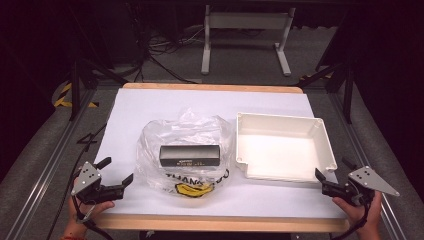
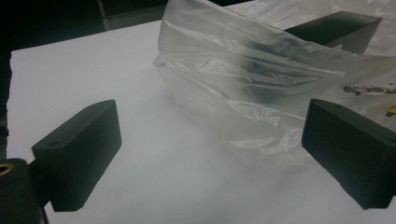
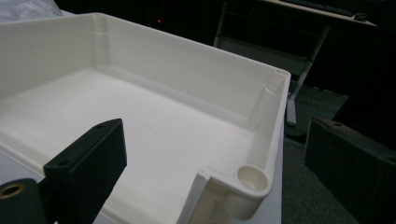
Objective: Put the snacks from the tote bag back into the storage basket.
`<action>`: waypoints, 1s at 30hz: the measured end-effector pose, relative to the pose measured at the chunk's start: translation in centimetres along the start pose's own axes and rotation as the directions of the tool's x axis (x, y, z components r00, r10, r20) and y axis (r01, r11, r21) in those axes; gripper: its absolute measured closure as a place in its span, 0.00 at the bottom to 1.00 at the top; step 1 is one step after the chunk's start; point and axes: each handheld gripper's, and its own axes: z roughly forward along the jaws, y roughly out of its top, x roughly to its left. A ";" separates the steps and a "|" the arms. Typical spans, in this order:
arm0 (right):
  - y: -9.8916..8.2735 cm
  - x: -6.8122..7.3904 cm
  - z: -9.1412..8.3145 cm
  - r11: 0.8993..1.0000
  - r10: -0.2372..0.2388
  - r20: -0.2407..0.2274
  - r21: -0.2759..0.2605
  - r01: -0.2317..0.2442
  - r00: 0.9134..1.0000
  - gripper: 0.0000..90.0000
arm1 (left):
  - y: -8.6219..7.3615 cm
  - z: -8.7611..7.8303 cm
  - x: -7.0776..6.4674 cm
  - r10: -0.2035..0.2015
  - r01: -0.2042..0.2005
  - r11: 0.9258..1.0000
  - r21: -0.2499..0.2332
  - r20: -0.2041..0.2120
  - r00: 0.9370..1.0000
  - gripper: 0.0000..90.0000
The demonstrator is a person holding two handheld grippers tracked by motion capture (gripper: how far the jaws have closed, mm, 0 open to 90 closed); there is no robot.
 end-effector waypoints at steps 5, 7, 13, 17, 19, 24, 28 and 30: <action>0.8 0.3 -0.2 1.000 -0.019 -0.044 -0.021 0.018 0.999 0.12 | 0.1 0.1 -0.2 0.013 -0.013 1.000 0.004 -0.004 1.000 0.06; 1.1 0.5 -0.3 0.999 -0.030 -0.084 -0.034 0.027 0.996 0.15 | 0.1 0.2 -0.2 0.011 -0.011 1.000 0.010 0.001 1.000 0.06; 2.5 1.6 -0.1 0.995 -0.096 -0.163 -0.014 0.095 0.982 0.26 | 0.2 0.4 -0.2 0.011 -0.011 1.000 0.015 0.008 1.000 0.06; 3.7 2.5 0.2 0.993 -0.120 -0.197 -0.016 0.120 0.973 0.27 | 0.2 0.5 -0.3 0.009 -0.010 1.000 0.019 0.011 1.000 0.06; 4.3 3.0 0.4 0.993 -0.119 -0.222 -0.023 0.117 0.968 0.27 | 0.1 0.5 -0.3 0.009 -0.009 1.000 0.019 0.014 1.000 0.06; 5.7 4.2 1.4 0.986 -0.167 -0.244 -0.026 0.166 0.955 0.25 | 0.1 0.6 -0.3 0.007 -0.007 1.000 0.024 0.014 1.000 0.07; 6.9 5.4 2.6 0.978 -0.207 -0.278 -0.035 0.205 0.938 0.25 | 0.1 0.6 -0.4 0.008 -0.008 1.000 0.030 0.016 1.000 0.07; 7.5 6.1 3.3 0.976 -0.216 -0.310 -0.045 0.212 0.926 0.25 | 0.1 0.7 -0.4 0.010 -0.011 0.999 0.030 0.018 1.000 0.07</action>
